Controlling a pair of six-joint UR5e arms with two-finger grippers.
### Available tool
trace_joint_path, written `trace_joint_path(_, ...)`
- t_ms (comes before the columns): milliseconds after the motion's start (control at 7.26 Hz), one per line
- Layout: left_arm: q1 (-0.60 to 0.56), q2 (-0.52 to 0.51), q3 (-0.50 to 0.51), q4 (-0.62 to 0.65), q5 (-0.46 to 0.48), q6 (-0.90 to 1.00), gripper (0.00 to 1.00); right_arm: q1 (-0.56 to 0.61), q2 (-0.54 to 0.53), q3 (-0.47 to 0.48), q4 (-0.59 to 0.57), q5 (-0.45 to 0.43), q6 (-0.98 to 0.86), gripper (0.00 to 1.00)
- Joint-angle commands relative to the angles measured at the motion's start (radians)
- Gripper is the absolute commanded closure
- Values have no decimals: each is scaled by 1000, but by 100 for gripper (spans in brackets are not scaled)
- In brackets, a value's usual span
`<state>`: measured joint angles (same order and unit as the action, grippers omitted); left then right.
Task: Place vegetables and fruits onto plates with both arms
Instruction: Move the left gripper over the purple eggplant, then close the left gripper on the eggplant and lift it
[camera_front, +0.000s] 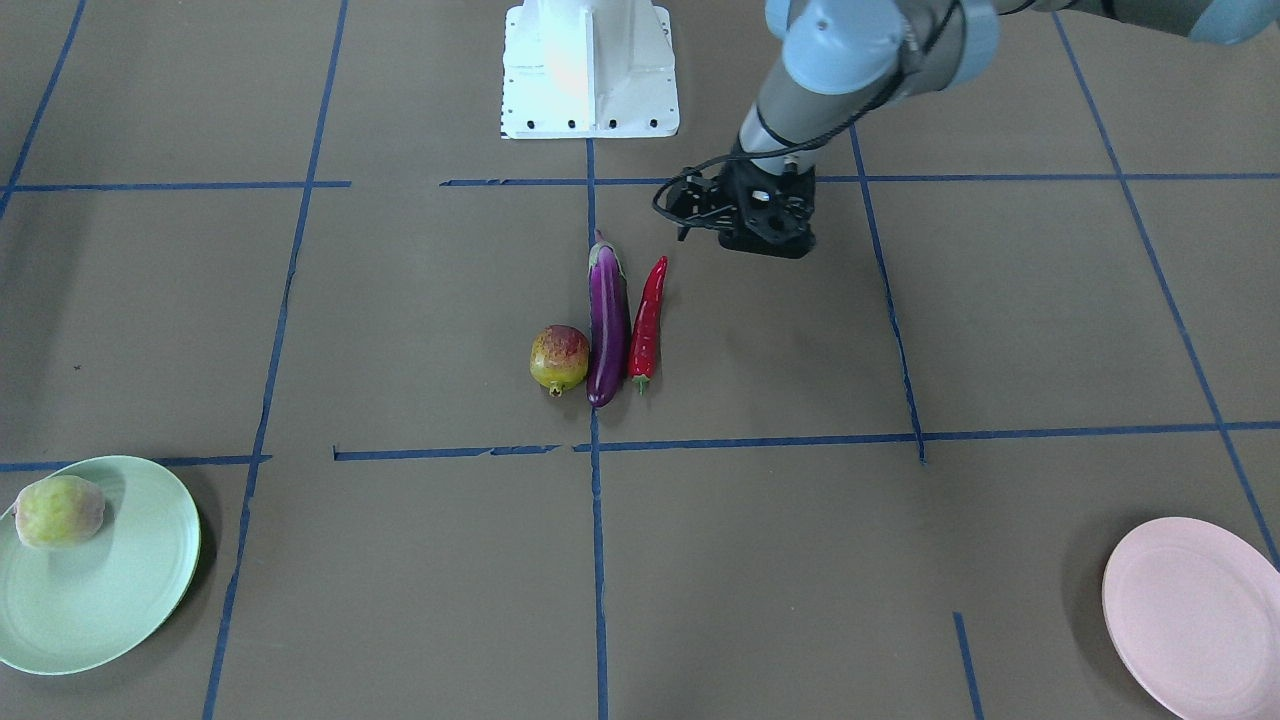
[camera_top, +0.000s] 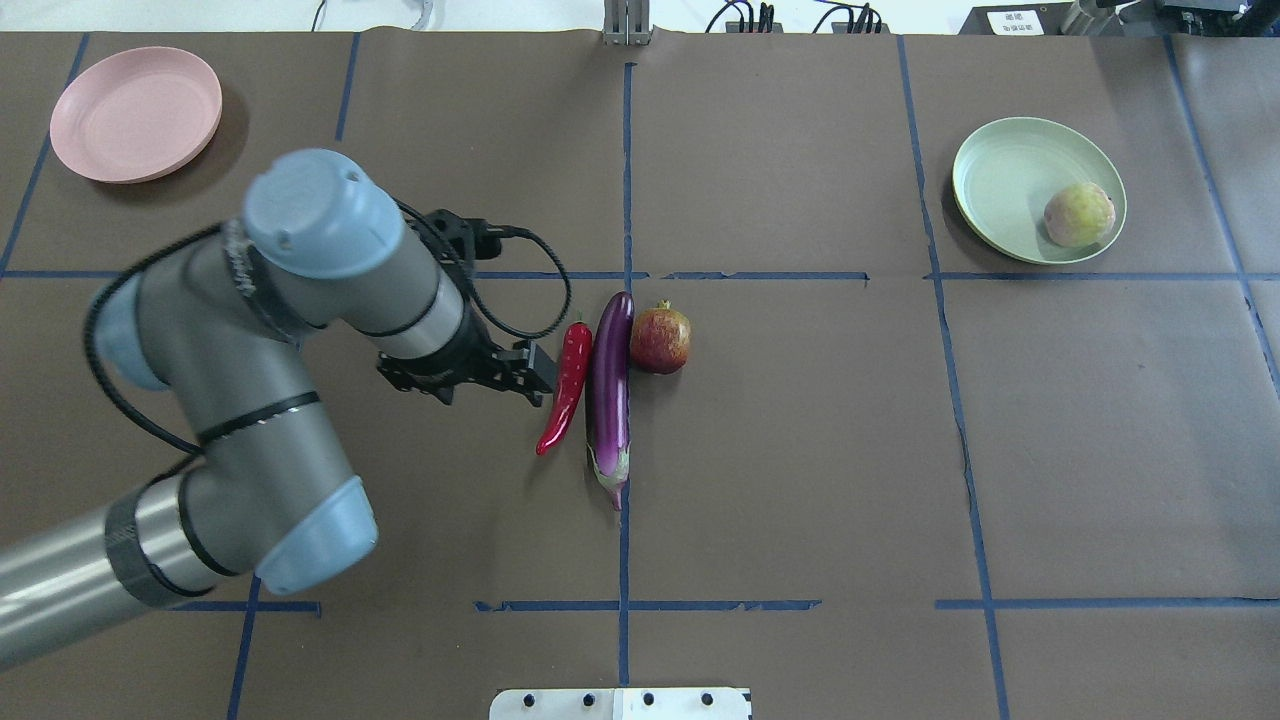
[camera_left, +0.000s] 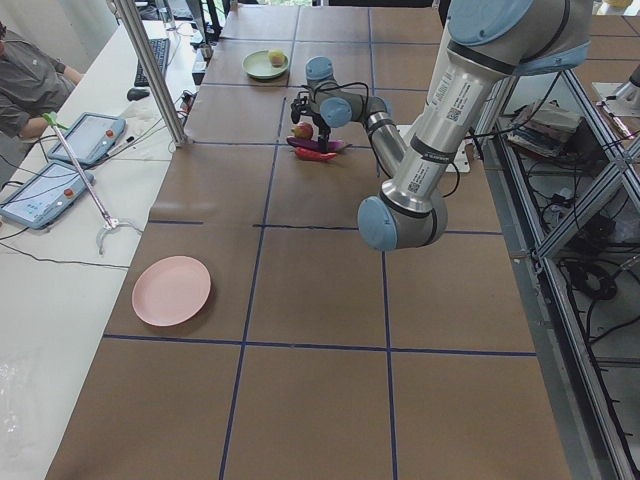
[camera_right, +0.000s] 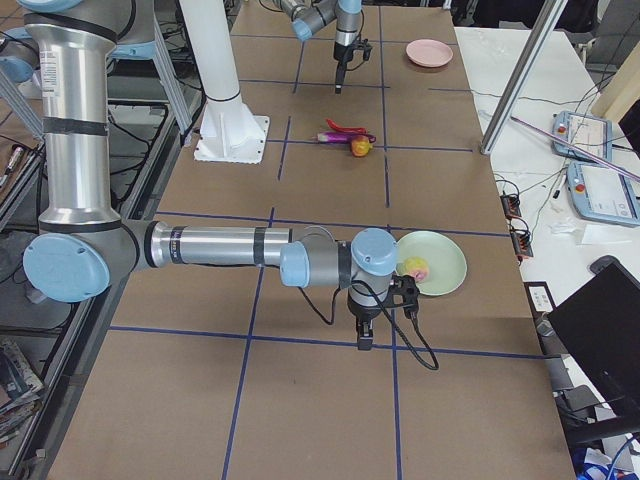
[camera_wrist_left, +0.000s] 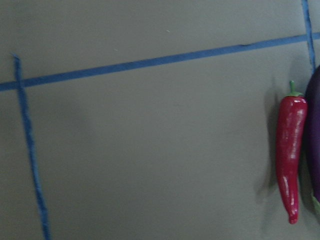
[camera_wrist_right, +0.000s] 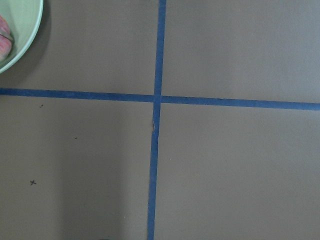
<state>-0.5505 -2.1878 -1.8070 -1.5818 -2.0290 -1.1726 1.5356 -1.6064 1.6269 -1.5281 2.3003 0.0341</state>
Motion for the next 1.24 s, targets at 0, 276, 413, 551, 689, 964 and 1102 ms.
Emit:
trace_joint_path(0,102,-156,175,-4,188,-132,0,0,-1,1,3,1,0,0)
trace_joint_path(276,156,-231,320,-17,303,-177,0,0,-1,2,3,2,1,0)
trace_joint_path(413,156,-260,369,-17,303,-176,0,0,-1,2,5,2,1,0)
trace_joint_path(551,158,-263,391,-17,303,-174,2,0,-1,1,5,2,0,0)
trace_joint_path(689,158,-262,391,-17,303,-171,13,0,-1,2,6,2,0,0)
trace_joint_path(964,155,-257,385,-15,303,-168,79,0,-1,2,8,2,1,0)
trace_joint_path(1102,140,-257,379,-12,297,-168,94,0,-1,2,8,2,0,0)
